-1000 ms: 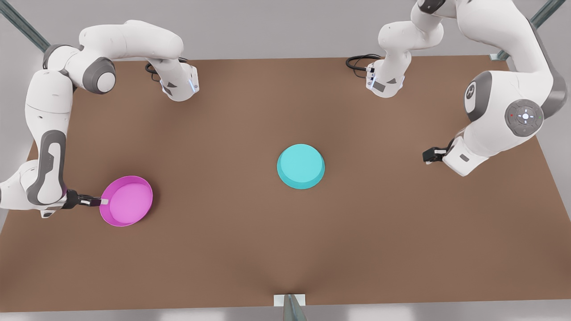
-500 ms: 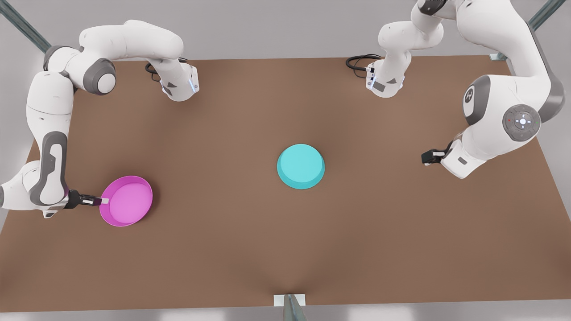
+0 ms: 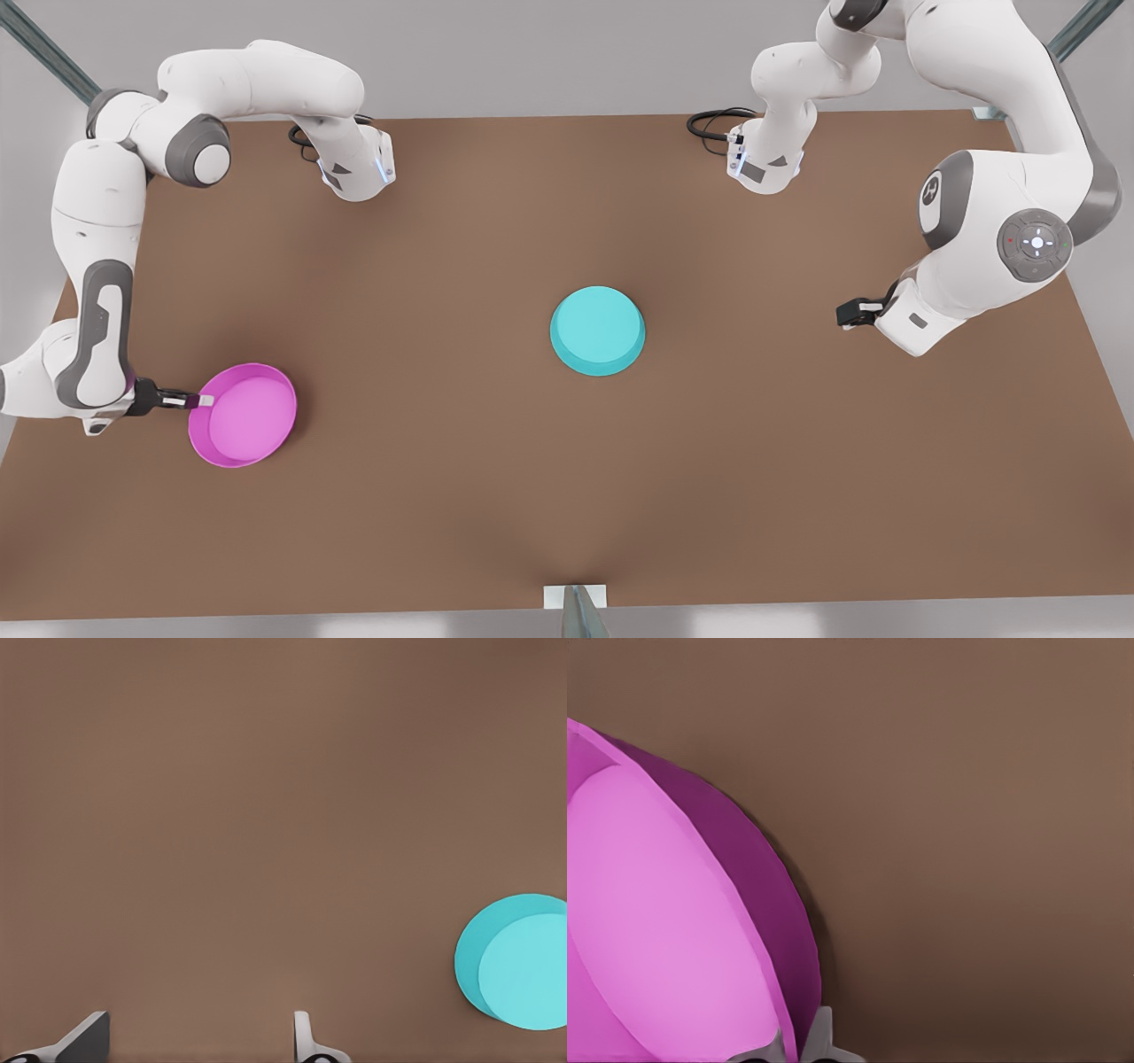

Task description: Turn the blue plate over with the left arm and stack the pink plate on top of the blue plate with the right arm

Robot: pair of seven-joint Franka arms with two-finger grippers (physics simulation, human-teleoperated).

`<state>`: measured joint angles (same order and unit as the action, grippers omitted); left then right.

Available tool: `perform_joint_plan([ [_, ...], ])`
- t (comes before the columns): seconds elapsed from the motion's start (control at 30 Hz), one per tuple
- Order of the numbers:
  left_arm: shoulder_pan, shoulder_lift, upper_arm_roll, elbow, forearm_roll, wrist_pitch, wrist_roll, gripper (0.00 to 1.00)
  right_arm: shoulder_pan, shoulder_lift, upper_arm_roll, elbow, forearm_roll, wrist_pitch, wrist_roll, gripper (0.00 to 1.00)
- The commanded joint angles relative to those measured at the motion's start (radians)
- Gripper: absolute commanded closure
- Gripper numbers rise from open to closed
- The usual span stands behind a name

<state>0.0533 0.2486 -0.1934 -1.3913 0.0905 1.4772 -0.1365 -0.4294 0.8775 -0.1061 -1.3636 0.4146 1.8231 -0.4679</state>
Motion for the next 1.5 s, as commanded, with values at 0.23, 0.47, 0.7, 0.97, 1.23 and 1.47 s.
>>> perform_joint_plan([
  [0.23,0.000,0.005,0.000,0.000,0.000,0.005,0.000,0.00,0.124,-0.094,0.000,-0.045,-0.011,-0.045,0.005,0.79],
  [0.47,0.000,0.006,0.002,0.000,0.002,0.009,0.003,0.00,0.377,-0.173,0.000,-0.057,-0.013,-0.120,0.011,0.79],
  [0.7,0.000,0.006,0.002,0.000,0.002,0.008,0.002,0.00,0.739,-0.210,0.000,-0.052,-0.014,-0.174,0.063,0.79],
  [0.97,0.000,0.006,0.002,0.000,0.002,0.002,0.000,0.00,1.005,-0.183,0.005,-0.042,0.043,-0.084,0.196,0.79],
  [1.23,0.000,0.006,0.002,0.000,0.002,0.000,0.000,0.00,1.103,-0.138,0.063,-0.025,0.092,0.062,0.403,0.79],
  [1.47,0.000,0.006,0.002,-0.002,0.002,0.000,0.000,0.00,1.121,-0.121,0.063,-0.028,0.092,0.096,0.410,0.44],
])
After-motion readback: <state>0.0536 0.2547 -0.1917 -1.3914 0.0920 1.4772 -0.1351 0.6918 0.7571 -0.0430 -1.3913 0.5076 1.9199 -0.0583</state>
